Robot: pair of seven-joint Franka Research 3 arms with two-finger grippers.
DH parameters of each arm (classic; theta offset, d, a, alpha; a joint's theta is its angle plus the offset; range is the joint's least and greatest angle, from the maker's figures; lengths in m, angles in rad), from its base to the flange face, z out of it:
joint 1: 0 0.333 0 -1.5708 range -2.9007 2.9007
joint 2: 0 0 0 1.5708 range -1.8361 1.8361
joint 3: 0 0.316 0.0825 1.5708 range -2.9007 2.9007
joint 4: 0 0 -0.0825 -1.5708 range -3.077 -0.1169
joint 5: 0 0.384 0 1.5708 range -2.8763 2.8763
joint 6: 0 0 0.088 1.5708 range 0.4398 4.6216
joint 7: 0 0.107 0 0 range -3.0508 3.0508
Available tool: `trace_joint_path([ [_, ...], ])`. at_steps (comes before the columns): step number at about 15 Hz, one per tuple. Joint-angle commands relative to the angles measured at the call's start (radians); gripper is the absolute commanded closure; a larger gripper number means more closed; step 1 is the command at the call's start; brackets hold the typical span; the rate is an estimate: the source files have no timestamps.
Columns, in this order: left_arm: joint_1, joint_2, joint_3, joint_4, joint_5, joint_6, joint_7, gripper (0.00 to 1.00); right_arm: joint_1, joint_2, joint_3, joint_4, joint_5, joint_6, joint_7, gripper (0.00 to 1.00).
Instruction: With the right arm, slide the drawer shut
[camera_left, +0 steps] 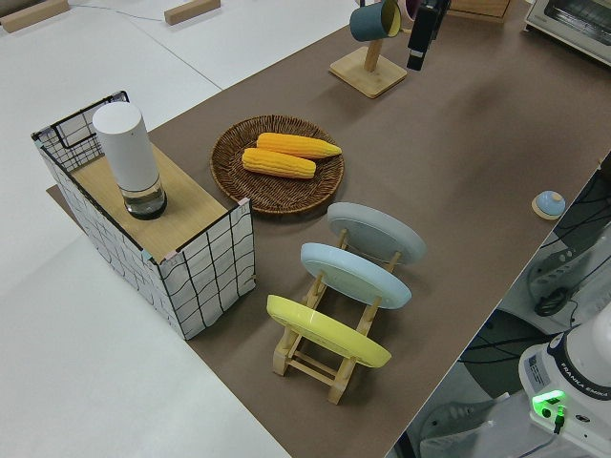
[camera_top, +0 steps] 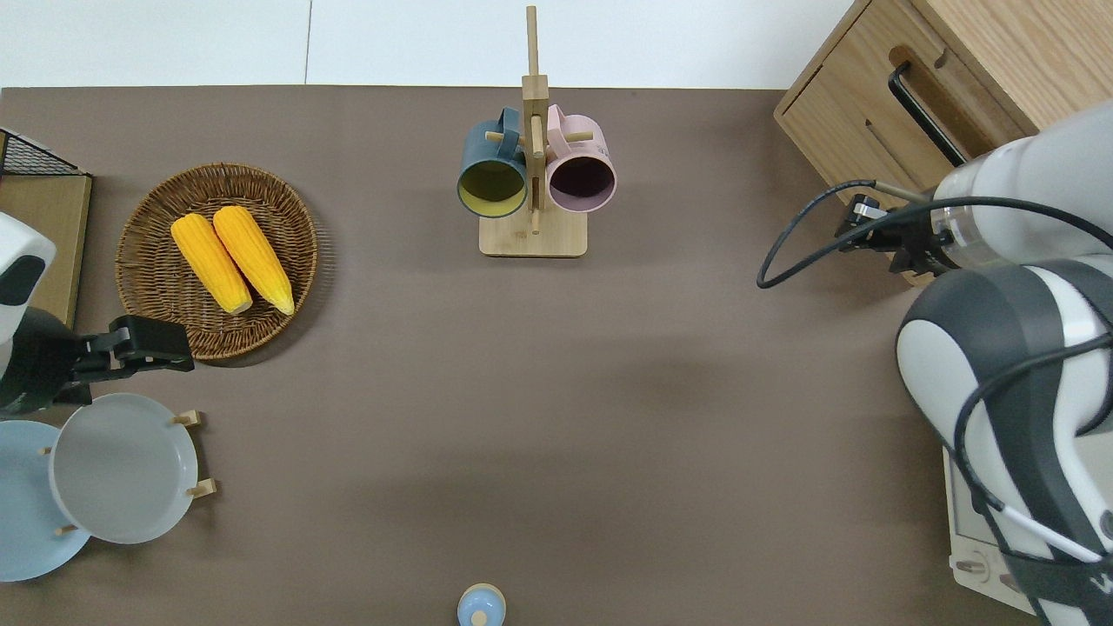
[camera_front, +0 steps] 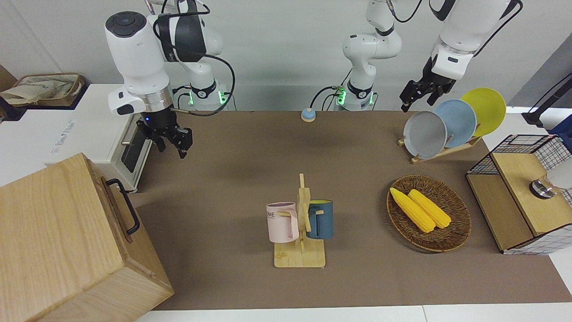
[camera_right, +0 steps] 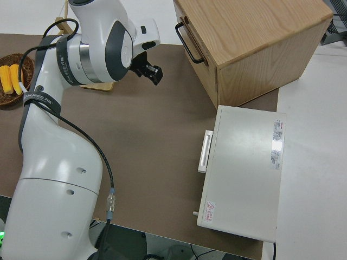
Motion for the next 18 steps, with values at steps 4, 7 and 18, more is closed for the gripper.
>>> trace_joint_path([
  [4,-0.001,-0.008,0.004,0.004,-0.001,-0.016,0.009,0.01,-0.017,-0.171,-0.057,-0.065,0.084,-0.146,-0.385,0.011],
  [7,-0.001,-0.008,0.004,0.004,-0.001,-0.017,0.009,0.01,-0.003,-0.19,-0.074,-0.066,0.096,-0.174,-0.403,0.011],
  [18,-0.001,-0.008,0.004,0.004,-0.001,-0.016,0.009,0.01,0.088,-0.177,-0.137,-0.036,0.075,-0.18,-0.398,0.011],
])
